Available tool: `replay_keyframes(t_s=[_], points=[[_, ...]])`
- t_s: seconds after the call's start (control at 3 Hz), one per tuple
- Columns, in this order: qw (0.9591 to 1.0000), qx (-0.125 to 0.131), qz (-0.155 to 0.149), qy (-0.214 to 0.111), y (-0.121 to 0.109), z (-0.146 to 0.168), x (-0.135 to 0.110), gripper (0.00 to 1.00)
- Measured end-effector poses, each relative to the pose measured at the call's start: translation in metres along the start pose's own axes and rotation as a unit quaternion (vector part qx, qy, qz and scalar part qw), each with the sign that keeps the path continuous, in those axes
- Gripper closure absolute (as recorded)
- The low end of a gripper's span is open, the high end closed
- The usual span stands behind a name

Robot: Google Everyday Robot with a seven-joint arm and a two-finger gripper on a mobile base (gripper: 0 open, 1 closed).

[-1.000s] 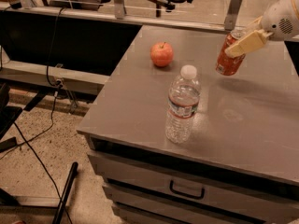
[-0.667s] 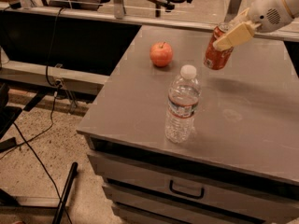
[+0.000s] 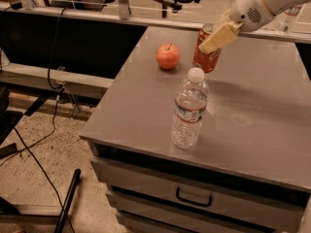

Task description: Move coke can near apple

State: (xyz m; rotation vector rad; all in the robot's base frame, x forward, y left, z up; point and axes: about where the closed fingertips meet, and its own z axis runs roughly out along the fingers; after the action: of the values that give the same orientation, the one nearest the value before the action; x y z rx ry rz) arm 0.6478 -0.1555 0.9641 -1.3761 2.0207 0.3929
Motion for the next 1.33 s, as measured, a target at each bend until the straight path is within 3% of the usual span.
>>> replay_keyframes(t_s=[0.33, 1.0, 1.33], points=[[0.9998, 0.012, 0.008, 0.017, -0.012, 0.013, 0.006, 1.00], [0.9995, 0.016, 0.026, 0.006, -0.039, 0.044, 0.014, 0.96], [0.9993, 0.022, 0.030, 0.003, -0.044, 0.049, 0.013, 0.74]])
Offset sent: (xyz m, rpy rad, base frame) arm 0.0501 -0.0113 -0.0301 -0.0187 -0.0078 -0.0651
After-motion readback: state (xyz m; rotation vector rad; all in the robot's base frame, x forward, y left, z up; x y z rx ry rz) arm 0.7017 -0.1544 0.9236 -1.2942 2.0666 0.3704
